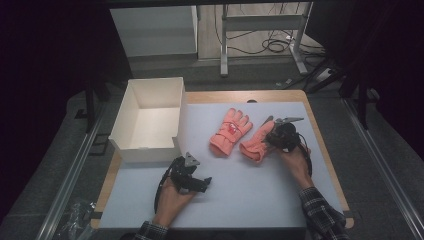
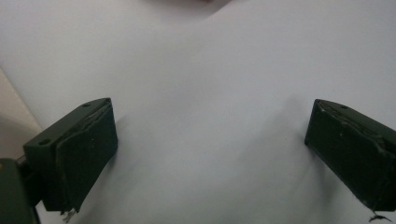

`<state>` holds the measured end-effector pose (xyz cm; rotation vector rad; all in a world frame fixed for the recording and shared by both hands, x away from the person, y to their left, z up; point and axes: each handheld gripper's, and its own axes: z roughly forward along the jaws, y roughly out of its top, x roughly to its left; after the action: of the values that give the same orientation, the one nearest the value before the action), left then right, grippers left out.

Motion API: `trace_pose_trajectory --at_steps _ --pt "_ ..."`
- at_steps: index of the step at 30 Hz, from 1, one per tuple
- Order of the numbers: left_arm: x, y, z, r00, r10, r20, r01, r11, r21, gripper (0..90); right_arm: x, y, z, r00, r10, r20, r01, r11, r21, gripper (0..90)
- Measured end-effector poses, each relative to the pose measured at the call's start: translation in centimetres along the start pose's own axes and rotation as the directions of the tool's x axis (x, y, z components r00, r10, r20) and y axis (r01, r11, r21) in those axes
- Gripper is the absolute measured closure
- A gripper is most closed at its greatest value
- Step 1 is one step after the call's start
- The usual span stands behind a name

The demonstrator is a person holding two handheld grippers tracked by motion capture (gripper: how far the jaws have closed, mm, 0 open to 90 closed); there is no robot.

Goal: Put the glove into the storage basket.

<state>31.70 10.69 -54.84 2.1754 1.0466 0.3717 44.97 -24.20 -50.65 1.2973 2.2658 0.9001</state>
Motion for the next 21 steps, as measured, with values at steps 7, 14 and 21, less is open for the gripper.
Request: trace_pose_trajectory --at_steps 7,14,21 --pt "0.0 0.0 0.0 1.0000 0.000 0.000 0.000 1.0000 0.000 2.3 -0.3 0.0 -0.2 0.9995 0.015 -0.028 -0.015 1.000 -0.016 85.7" --pt "0.0 0.0 0.0 1.0000 -0.001 0.000 0.001 1.0000 -0.001 2.3 -0.9 -0.1 -0.8 0.9968 0.021 -0.077 -0.025 0.999 -0.044 86.6" --pt "0.0 0.0 0.0 1.0000 -0.001 0.000 0.001 1.0000 0.000 2.3 -1.0 0.1 -1.9 0.9953 0.011 -0.096 -0.016 0.998 -0.057 87.0"
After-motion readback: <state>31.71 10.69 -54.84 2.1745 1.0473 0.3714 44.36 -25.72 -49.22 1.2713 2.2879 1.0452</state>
